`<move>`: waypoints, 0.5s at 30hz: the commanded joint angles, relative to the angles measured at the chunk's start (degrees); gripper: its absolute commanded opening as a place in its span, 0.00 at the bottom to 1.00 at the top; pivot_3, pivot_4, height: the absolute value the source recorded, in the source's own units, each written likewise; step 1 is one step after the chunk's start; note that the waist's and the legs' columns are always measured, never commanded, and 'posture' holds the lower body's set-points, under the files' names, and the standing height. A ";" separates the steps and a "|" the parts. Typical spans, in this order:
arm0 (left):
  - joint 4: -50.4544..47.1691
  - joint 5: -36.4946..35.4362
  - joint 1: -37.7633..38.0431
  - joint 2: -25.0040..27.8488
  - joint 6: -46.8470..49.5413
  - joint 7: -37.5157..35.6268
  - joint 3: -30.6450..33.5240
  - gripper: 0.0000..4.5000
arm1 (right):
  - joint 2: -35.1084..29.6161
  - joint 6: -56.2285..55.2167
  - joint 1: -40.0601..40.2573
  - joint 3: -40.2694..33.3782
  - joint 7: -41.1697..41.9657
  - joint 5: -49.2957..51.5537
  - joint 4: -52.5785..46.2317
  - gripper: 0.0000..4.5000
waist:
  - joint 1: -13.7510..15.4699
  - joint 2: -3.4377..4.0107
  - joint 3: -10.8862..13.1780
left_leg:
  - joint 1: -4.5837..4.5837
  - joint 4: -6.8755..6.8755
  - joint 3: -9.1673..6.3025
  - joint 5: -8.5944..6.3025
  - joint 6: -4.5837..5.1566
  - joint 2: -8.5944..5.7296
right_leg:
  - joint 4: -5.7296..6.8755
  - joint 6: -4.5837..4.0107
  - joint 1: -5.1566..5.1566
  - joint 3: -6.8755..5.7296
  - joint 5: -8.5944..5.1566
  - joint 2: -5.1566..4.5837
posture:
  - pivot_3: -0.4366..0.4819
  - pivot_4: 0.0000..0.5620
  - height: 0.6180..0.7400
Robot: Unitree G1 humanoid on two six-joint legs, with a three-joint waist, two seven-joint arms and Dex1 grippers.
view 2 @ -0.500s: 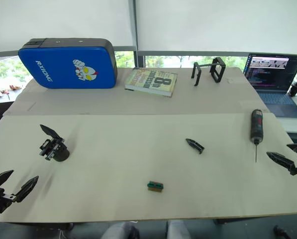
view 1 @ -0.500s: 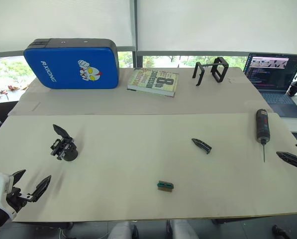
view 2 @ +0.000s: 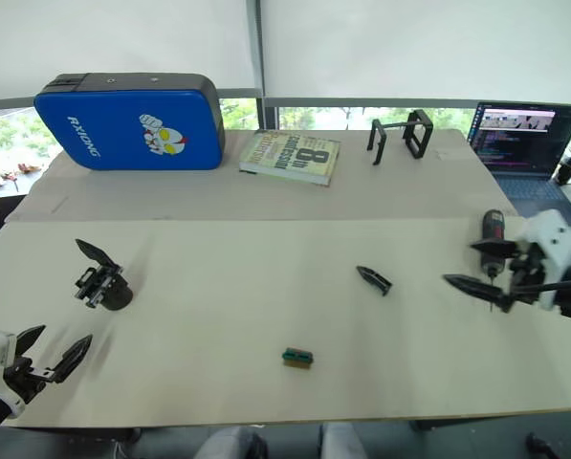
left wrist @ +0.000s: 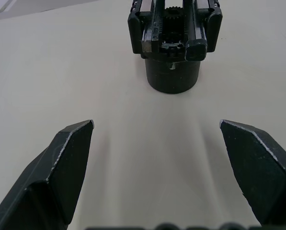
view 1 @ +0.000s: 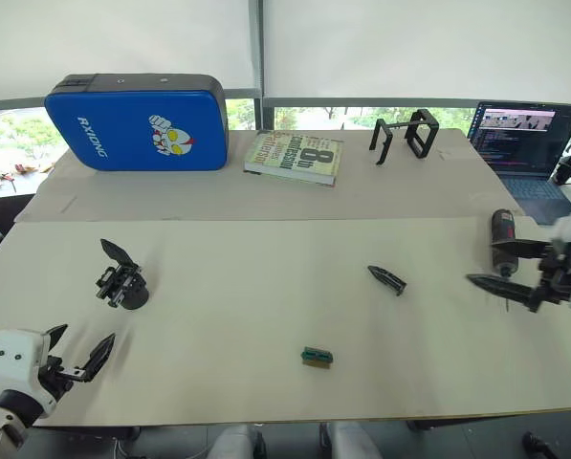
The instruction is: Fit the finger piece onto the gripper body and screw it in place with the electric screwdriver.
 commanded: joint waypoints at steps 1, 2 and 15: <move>0.79 1.10 -1.70 0.14 -2.28 0.12 -1.23 1.00 | -0.22 5.51 -1.02 3.76 4.00 6.19 -11.91 1.00 | 0.27 0.00 0.00 | -0.05 0.00 -0.04 0.00 -0.01 0.00 | -0.01 0.00 -0.01 -0.04 0.00 -0.02 | 0.48 0.27 1.00; 1.30 1.58 -2.49 0.22 -2.73 0.25 -1.93 1.00 | 0.02 6.35 -1.50 5.11 4.95 7.29 -14.11 1.00 | 0.42 0.00 0.00 | -0.10 0.00 -0.06 -0.02 -0.03 0.00 | -0.03 0.00 -0.06 -0.06 0.00 -0.04 | 0.48 0.27 1.00; 13.64 7.17 -16.39 -0.56 -9.03 3.22 -9.56 1.00 | 7.69 7.14 -10.61 14.52 4.22 7.20 -18.59 1.00 | 1.23 -0.07 -0.02 | -0.80 0.02 -0.19 0.03 -0.14 -0.12 | 0.00 -0.21 -0.80 -1.02 0.30 -0.86 | 0.48 0.27 1.00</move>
